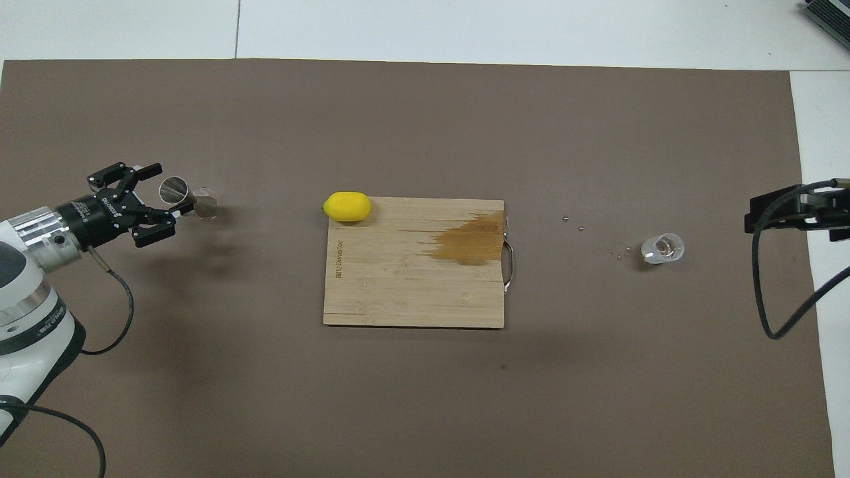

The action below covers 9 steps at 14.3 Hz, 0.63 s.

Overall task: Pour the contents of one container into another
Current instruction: 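Close the left gripper around the small steel cup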

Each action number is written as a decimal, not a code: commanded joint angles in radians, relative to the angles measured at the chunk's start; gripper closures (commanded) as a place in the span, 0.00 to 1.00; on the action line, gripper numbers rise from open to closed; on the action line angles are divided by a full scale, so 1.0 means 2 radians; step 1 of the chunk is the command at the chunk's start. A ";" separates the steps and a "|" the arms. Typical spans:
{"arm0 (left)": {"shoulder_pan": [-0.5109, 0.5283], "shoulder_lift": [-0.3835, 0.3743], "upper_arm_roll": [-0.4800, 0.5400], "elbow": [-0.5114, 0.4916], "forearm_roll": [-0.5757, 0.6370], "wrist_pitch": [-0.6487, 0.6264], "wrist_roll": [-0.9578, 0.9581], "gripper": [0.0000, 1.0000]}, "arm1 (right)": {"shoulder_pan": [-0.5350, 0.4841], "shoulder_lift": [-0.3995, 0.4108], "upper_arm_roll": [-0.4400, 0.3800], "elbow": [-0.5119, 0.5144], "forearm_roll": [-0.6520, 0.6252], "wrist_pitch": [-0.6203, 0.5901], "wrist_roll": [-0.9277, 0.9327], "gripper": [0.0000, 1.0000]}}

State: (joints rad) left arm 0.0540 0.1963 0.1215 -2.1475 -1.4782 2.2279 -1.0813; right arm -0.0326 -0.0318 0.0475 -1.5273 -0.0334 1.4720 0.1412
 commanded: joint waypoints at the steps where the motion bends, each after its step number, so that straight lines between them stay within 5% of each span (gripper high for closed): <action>1: -0.007 -0.001 0.003 -0.009 -0.019 0.014 0.012 0.08 | -0.003 -0.008 0.003 -0.013 0.011 -0.002 -0.001 0.00; 6: -0.006 -0.002 0.003 -0.015 -0.019 0.021 0.012 0.13 | -0.007 -0.012 0.003 -0.019 0.011 -0.006 -0.006 0.00; 9: -0.006 -0.003 0.003 -0.016 -0.019 0.021 0.012 0.26 | -0.007 -0.016 0.002 -0.027 0.011 -0.006 -0.004 0.00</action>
State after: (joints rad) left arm 0.0539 0.1965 0.1218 -2.1618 -1.4888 2.2479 -1.0798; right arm -0.0329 -0.0330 0.0472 -1.5442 -0.0334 1.4627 0.1412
